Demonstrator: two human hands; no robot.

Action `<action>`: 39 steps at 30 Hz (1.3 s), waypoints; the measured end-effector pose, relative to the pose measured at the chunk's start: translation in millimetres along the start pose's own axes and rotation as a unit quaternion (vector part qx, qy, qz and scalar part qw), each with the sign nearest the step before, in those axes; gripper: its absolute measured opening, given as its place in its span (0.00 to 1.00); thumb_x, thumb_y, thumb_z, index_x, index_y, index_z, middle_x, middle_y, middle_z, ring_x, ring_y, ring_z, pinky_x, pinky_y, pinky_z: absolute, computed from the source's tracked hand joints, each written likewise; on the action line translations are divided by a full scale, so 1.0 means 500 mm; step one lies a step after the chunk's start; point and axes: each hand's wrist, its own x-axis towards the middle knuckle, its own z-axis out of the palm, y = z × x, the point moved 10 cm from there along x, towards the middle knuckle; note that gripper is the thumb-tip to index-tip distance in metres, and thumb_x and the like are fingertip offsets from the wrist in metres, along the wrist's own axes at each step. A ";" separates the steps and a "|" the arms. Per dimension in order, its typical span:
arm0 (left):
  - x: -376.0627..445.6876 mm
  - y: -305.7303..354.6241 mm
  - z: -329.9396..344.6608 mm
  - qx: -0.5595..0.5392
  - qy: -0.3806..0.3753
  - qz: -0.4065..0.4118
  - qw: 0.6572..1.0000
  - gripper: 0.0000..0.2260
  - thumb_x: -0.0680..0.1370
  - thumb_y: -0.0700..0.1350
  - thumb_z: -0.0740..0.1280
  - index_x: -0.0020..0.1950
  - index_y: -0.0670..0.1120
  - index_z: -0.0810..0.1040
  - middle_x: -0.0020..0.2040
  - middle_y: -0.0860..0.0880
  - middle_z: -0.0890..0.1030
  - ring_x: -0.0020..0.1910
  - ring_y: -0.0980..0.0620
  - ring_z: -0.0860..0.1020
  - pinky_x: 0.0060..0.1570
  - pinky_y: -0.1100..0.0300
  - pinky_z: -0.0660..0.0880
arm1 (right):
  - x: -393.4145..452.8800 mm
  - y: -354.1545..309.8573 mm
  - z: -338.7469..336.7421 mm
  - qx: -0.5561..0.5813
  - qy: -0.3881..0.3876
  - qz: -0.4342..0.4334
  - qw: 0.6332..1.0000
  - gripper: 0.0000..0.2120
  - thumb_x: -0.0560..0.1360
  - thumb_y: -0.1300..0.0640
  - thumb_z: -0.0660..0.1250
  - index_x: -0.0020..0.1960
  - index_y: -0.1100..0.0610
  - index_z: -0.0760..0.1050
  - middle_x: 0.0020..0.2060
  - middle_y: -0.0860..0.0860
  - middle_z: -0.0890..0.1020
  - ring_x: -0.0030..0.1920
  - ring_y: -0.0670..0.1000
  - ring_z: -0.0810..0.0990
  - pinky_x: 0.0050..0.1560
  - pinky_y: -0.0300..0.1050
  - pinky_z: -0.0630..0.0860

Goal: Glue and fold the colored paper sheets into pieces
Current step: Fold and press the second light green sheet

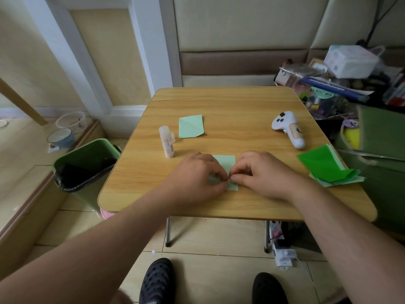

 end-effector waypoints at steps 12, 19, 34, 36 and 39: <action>-0.003 -0.007 -0.013 -0.035 0.026 -0.035 0.998 0.05 0.75 0.52 0.75 0.48 0.53 0.86 0.43 0.59 0.80 0.43 0.60 0.75 0.51 0.62 0.71 | 0.014 0.007 0.008 0.009 0.035 0.019 0.999 0.03 0.79 0.52 0.73 0.50 0.47 0.86 0.47 0.44 0.79 0.50 0.45 0.77 0.55 0.44 0.73; -0.030 -0.038 -0.138 -0.109 0.191 -0.088 0.972 0.02 0.78 0.49 0.72 0.48 0.53 0.81 0.45 0.55 0.77 0.44 0.56 0.77 0.43 0.67 0.70 | 0.013 0.012 0.003 0.009 0.066 0.052 0.996 0.03 0.79 0.50 0.72 0.48 0.46 0.84 0.45 0.43 0.77 0.47 0.44 0.76 0.51 0.44 0.73; -0.105 -0.263 -0.118 -0.169 0.018 -0.368 0.914 0.25 0.74 0.54 0.78 0.68 0.57 0.73 0.56 0.65 0.76 0.62 0.55 0.73 0.63 0.52 0.72 | 0.004 0.022 -0.010 0.021 0.111 0.124 0.986 0.07 0.74 0.56 0.70 0.37 0.49 0.79 0.42 0.43 0.79 0.45 0.41 0.76 0.44 0.40 0.73; -0.096 -0.262 -0.122 -0.121 0.039 -0.365 0.922 0.22 0.74 0.59 0.76 0.65 0.57 0.76 0.53 0.65 0.77 0.59 0.56 0.75 0.58 0.54 0.73 | 0.004 0.022 -0.009 0.027 0.108 0.126 0.986 0.07 0.74 0.56 0.70 0.38 0.49 0.79 0.42 0.42 0.79 0.45 0.40 0.76 0.42 0.38 0.71; -0.089 -0.259 -0.131 -0.077 0.059 -0.358 0.929 0.16 0.75 0.61 0.74 0.60 0.57 0.80 0.51 0.62 0.80 0.55 0.56 0.78 0.53 0.55 0.74 | 0.002 0.024 -0.011 0.036 0.105 0.129 0.985 0.07 0.75 0.55 0.70 0.37 0.49 0.79 0.42 0.43 0.80 0.45 0.41 0.76 0.43 0.42 0.72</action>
